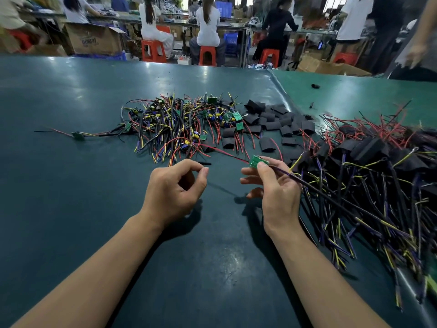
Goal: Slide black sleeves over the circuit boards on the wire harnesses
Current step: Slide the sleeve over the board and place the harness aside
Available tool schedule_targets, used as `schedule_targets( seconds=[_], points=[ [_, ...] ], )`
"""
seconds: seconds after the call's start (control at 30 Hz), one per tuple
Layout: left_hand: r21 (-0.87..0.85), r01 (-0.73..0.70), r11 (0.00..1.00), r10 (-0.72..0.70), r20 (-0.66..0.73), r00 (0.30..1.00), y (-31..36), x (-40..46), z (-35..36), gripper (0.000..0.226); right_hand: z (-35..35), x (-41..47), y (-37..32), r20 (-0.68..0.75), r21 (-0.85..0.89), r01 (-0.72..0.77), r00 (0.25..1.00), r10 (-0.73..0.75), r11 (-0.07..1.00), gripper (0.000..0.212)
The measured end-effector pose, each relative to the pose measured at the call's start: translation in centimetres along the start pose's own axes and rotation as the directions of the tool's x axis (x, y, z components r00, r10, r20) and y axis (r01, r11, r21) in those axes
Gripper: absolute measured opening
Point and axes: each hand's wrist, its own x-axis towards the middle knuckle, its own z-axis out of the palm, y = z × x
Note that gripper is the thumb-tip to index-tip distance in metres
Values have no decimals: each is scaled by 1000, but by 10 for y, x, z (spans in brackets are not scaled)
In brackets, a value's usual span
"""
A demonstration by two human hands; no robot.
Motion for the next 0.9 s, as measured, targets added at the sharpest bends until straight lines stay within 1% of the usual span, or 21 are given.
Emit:
schedule_targets(
  seconds=[0.23, 0.37, 0.47, 0.63, 0.77, 0.9],
  points=[
    [-4, 32, 999, -32, 22, 999, 6, -3, -2, 17, -6, -7, -3, -2, -28, -62, 998, 62, 998, 8],
    [-16, 29, 999, -28, 16, 999, 6, -3, -4, 16, -4, -8, -1, 8, -87, -75, 997, 76, 993, 17],
    [-20, 14, 1000, -14, 24, 1000, 8, -3, -5, 16, -2, -8, -1, 3, -120, -66, 998, 67, 991, 18],
    [-13, 4, 1000, -5, -22, 1000, 5, 0, -3, 19, -1, -7, 1, -27, -90, -64, 998, 62, 994, 16],
    [5, -11, 1000, 11, 13, 1000, 4, 4, 2, 26, -1, -5, 2, -23, -75, -46, 999, 44, 996, 14],
    [79, 60, 995, -60, 1, 998, -1, 7, 5, 21, 0, 0, 2, -33, -66, -40, 999, 38, 997, 10]
  ],
)
